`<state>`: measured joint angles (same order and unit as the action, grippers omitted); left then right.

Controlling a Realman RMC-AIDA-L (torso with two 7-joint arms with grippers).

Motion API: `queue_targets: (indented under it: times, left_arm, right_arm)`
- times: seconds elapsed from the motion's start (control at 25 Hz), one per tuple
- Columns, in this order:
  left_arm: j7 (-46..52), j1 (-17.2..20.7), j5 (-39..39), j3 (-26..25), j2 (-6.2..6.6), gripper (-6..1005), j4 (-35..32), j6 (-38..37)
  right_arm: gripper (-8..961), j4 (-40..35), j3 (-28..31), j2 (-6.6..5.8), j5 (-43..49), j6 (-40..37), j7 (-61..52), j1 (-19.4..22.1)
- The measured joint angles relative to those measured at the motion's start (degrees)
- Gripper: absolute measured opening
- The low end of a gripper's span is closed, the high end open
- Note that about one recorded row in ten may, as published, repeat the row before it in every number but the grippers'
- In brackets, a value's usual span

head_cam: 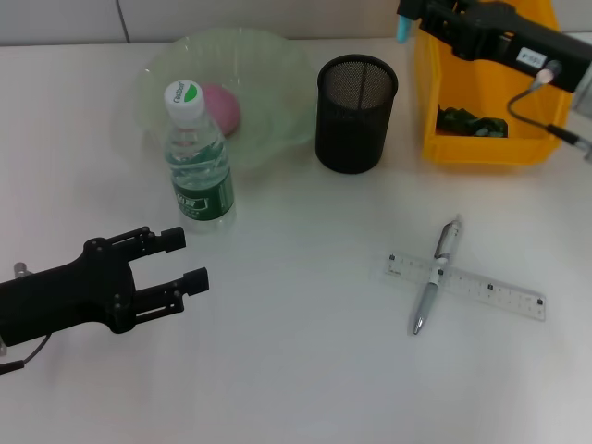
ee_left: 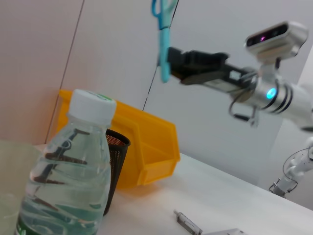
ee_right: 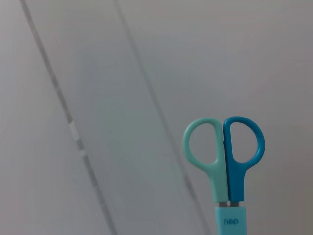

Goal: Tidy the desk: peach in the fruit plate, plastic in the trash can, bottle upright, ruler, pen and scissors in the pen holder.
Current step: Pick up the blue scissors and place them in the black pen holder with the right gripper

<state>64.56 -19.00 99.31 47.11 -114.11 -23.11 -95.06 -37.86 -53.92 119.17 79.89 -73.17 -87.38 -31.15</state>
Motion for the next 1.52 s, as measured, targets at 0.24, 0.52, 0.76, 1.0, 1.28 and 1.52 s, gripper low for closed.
queue_targets:
  times: [0.24, 0.52, 0.76, 1.0, 1.28, 1.52]
  left_arm:
    - [-0.1, -0.1, 0.0, -0.1, -0.19, 721, 0.0, 0.2]
    - [-0.4, -0.1, 0.0, -0.6, -0.23, 720, 0.0, 0.4]
    - [-0.5, -0.2, 0.0, -0.7, -0.23, 720, 0.0, 0.4]
    - [-0.4, -0.5, 0.0, -0.7, -0.34, 720, 0.0, 0.4]
    - [-0.5, -0.5, 0.0, -0.7, -0.57, 720, 0.0, 0.4]
    - [-0.5, 0.2, 0.0, -0.7, -0.59, 720, 0.0, -0.1]
  right_arm:
    - [244, 20.8, 2.5, 0.54, -9.9, 7.6, 23.6, -8.9]
    - [286, 27.8, 2.7, 0.75, -13.4, 13.6, 32.4, -12.8]
    - [323, 28.1, 2.5, 0.75, -13.5, 14.3, 32.6, -12.2]
    - [360, 28.7, 2.5, 0.72, -13.3, 14.3, 32.7, -11.8]
    - [453, 28.7, 1.6, 0.66, -13.0, 12.9, 32.0, -11.3]
    - [565, 17.0, -5.1, -0.36, -10.0, 5.5, 20.0, -5.5]
